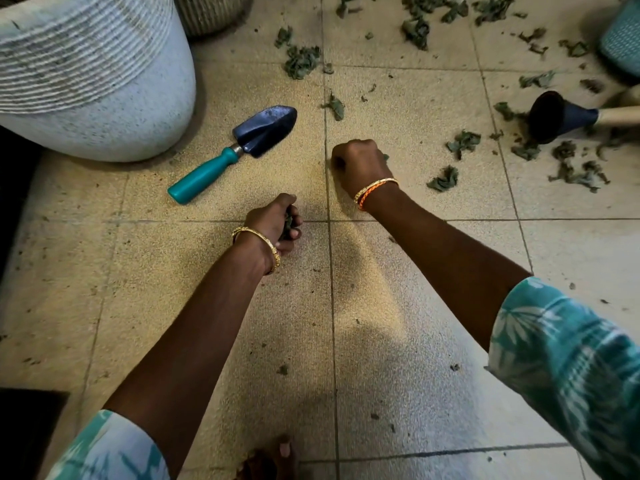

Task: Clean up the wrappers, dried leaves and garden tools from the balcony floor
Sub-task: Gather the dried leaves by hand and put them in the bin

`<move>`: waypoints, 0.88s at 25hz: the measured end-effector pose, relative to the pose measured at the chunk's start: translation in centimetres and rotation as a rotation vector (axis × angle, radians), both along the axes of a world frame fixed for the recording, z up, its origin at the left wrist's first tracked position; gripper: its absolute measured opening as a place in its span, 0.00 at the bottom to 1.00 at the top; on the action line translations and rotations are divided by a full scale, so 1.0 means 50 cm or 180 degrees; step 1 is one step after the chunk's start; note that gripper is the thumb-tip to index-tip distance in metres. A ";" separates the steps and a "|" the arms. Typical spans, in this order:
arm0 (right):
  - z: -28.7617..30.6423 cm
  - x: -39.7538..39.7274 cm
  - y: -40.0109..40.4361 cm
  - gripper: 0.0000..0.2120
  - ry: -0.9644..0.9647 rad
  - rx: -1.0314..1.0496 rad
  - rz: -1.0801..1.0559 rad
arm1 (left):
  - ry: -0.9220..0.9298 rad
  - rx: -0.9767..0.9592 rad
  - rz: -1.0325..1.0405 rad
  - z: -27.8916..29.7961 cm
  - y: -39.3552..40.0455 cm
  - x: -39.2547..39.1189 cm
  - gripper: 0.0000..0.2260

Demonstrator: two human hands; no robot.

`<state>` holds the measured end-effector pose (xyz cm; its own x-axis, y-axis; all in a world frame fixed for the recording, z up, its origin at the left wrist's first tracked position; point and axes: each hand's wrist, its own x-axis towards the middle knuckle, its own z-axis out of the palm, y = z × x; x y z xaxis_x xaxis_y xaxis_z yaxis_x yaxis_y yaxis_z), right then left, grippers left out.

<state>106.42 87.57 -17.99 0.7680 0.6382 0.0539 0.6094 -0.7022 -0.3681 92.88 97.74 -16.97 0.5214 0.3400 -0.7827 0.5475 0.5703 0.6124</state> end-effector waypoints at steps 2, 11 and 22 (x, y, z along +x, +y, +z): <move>0.024 -0.023 -0.023 0.07 0.0365 0.0542 -0.0303 | -0.0074 -0.0023 -0.0043 0.007 -0.009 0.007 0.13; 0.055 -0.156 -0.104 0.10 0.0455 0.1173 0.0217 | -0.0128 0.0020 -0.0040 0.000 -0.078 0.032 0.13; -0.075 -0.017 -0.132 0.13 -0.0376 0.0086 0.0239 | 0.0138 0.0112 -0.0106 -0.006 -0.053 0.091 0.13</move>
<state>105.55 80.95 -21.75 0.7055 0.6906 0.1591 0.7000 -0.6439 -0.3090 97.42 95.09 -17.29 0.4986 0.3509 -0.7926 0.5922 0.5299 0.6071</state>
